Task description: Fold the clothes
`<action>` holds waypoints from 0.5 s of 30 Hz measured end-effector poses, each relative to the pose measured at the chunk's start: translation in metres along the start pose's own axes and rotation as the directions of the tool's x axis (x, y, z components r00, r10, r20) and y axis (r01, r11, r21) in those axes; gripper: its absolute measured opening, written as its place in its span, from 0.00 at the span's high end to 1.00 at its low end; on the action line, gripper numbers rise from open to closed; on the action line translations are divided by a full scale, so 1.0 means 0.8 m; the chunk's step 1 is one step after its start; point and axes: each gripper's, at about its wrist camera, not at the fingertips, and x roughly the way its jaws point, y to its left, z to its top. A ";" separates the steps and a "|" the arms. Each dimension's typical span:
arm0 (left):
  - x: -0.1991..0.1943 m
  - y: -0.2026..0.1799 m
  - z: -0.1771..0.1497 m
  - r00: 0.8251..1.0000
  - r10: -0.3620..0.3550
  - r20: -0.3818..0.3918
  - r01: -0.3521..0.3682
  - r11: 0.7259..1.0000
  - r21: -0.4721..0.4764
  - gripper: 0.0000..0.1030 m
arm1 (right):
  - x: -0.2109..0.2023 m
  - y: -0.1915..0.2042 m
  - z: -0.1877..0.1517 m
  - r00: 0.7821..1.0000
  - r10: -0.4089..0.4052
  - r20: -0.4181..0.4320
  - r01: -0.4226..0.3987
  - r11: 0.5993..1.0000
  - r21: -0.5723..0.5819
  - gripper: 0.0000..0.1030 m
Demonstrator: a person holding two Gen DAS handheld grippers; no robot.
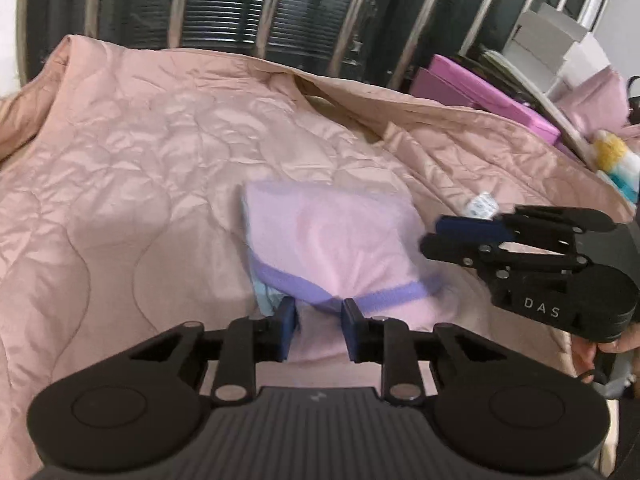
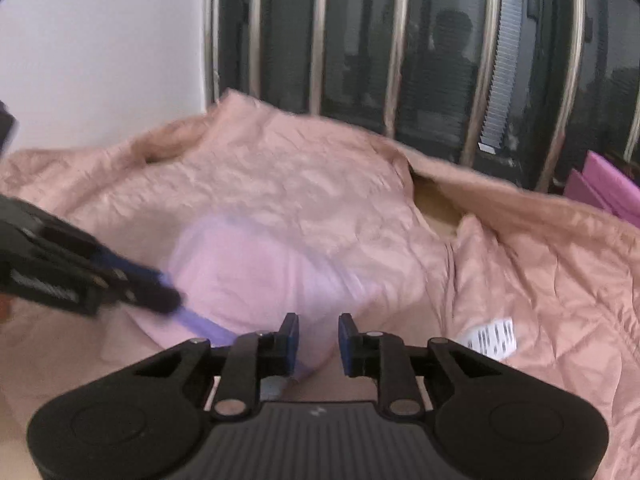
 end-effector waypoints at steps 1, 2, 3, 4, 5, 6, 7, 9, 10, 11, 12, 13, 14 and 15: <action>-0.001 0.001 0.000 1.000 -0.015 -0.008 0.015 1.000 0.002 0.75 | -0.004 0.003 0.003 1.000 0.019 0.016 -0.019 1.000 -0.003 0.80; 0.001 0.000 -0.001 0.999 -0.027 -0.024 0.028 1.000 0.015 0.73 | -0.004 0.008 0.005 0.999 0.045 0.021 -0.044 0.999 -0.013 0.80; 0.001 0.000 -0.003 0.999 -0.033 -0.034 0.035 0.998 0.043 0.72 | -0.003 0.013 0.005 0.997 0.072 0.016 -0.072 0.997 -0.024 0.79; 0.001 0.001 -0.004 0.999 -0.018 -0.035 0.020 0.998 0.061 0.72 | 0.001 0.018 0.003 0.996 0.091 0.001 -0.091 0.995 -0.035 0.78; 0.000 0.004 -0.002 0.999 -0.004 -0.033 0.005 0.999 0.054 0.71 | 0.006 0.022 0.000 0.995 0.100 -0.024 -0.101 0.994 -0.046 0.78; -0.002 0.009 0.000 1.000 -0.007 -0.029 0.008 0.999 0.035 0.71 | 0.012 0.026 -0.004 0.993 0.109 -0.049 -0.111 0.992 -0.057 0.76; -0.006 0.013 0.001 1.000 -0.016 -0.021 0.016 1.000 0.020 0.71 | 0.014 0.027 -0.007 0.992 0.115 -0.055 -0.118 0.991 -0.061 0.75; -0.009 0.010 0.000 0.999 -0.026 -0.021 0.027 0.999 0.044 0.71 | 0.010 0.019 -0.008 0.991 0.119 -0.060 -0.121 0.992 -0.027 0.66; -0.006 0.006 -0.002 0.999 -0.016 -0.031 0.018 0.997 0.069 0.71 | 0.006 0.014 -0.005 0.991 0.121 -0.063 -0.122 0.992 -0.007 0.66; -0.002 0.001 -0.004 0.999 -0.006 -0.042 0.010 0.996 0.093 0.71 | 0.001 0.010 -0.003 0.991 0.123 -0.050 -0.123 0.992 0.003 0.67; 0.002 -0.003 -0.004 0.999 0.016 -0.047 -0.011 0.995 0.099 0.70 | -0.006 0.008 0.000 0.992 0.122 -0.028 -0.122 0.992 0.009 0.67; 0.006 -0.006 -0.004 0.998 0.038 -0.052 -0.033 0.994 0.104 0.70 | -0.011 0.007 0.002 0.992 0.124 -0.017 -0.124 0.992 0.014 0.67; 0.005 -0.012 -0.002 0.997 0.059 -0.052 -0.053 0.992 0.114 0.70 | -0.009 0.009 0.002 0.992 0.120 -0.035 -0.120 0.993 0.004 0.68; 0.000 -0.019 0.000 0.995 0.082 -0.048 -0.075 0.989 0.128 0.69 | -0.004 0.014 0.002 0.992 0.102 -0.073 -0.104 0.994 -0.023 0.69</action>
